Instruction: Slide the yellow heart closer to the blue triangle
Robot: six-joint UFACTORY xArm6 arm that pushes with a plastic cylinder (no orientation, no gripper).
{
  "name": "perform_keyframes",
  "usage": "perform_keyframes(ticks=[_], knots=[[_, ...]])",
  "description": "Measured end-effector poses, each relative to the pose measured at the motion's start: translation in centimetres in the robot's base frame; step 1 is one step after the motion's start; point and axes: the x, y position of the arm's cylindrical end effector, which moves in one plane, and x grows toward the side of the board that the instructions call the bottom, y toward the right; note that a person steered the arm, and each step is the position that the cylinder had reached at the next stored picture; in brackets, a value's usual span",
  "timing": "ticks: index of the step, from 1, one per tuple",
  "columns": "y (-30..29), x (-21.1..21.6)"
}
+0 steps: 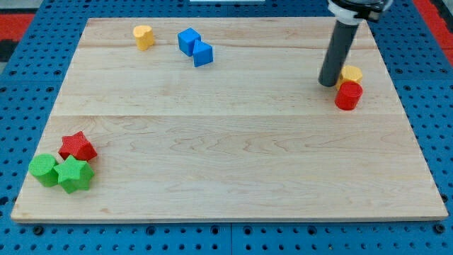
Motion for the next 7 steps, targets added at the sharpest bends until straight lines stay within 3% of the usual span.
perform_keyframes(ticks=[1,2,4,5,7], knots=[[-5.9,1.9],[-15.0,0.9],[-31.2,-2.7],[-36.9,-6.7],[-36.9,-14.9]])
